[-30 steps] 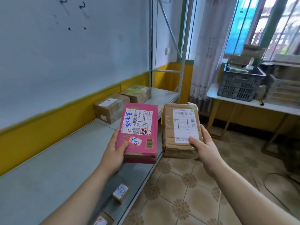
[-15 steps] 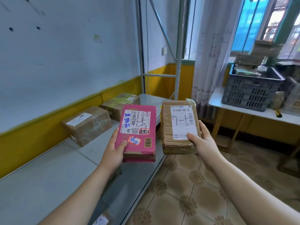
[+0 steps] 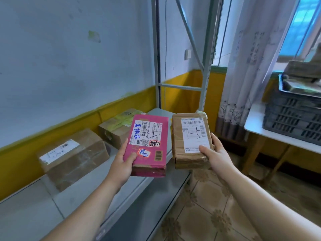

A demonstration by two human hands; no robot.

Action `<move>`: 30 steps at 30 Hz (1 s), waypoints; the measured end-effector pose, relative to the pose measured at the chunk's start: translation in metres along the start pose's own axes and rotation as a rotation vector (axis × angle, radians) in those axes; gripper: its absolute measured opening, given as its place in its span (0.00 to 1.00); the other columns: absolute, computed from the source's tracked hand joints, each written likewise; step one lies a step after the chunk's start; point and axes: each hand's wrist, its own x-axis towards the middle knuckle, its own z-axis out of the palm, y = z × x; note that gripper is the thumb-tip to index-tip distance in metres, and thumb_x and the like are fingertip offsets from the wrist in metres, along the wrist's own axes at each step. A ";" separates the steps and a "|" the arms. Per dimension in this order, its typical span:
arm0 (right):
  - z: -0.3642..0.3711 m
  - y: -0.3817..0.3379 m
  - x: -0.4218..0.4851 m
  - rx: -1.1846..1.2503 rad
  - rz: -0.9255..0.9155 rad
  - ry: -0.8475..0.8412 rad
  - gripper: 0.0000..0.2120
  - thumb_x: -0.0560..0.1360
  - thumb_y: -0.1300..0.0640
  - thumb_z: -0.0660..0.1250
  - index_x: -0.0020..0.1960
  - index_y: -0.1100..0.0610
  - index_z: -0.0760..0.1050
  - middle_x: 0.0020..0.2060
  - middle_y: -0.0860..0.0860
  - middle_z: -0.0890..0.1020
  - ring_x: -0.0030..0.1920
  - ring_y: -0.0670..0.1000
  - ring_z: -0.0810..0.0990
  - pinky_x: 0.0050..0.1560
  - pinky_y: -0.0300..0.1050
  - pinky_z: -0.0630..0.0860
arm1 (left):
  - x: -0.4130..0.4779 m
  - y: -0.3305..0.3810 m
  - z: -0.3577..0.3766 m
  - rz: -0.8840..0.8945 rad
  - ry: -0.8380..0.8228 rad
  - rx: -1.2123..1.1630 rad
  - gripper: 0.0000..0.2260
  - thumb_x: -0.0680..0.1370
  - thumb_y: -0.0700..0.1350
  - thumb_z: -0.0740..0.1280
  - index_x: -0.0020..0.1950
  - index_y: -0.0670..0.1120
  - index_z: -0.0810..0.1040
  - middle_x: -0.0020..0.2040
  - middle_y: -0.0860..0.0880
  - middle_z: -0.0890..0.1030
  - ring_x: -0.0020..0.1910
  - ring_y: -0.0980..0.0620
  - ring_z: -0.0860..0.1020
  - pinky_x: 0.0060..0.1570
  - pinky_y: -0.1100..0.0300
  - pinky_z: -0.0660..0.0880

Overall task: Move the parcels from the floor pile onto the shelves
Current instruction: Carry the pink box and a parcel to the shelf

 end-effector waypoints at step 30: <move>0.049 0.042 0.312 -0.388 0.182 -0.618 0.32 0.80 0.52 0.66 0.79 0.44 0.55 0.71 0.49 0.71 0.66 0.56 0.74 0.67 0.57 0.72 | 0.113 -0.088 0.098 -0.506 0.693 0.106 0.26 0.81 0.45 0.63 0.77 0.53 0.59 0.62 0.49 0.77 0.56 0.50 0.78 0.58 0.55 0.73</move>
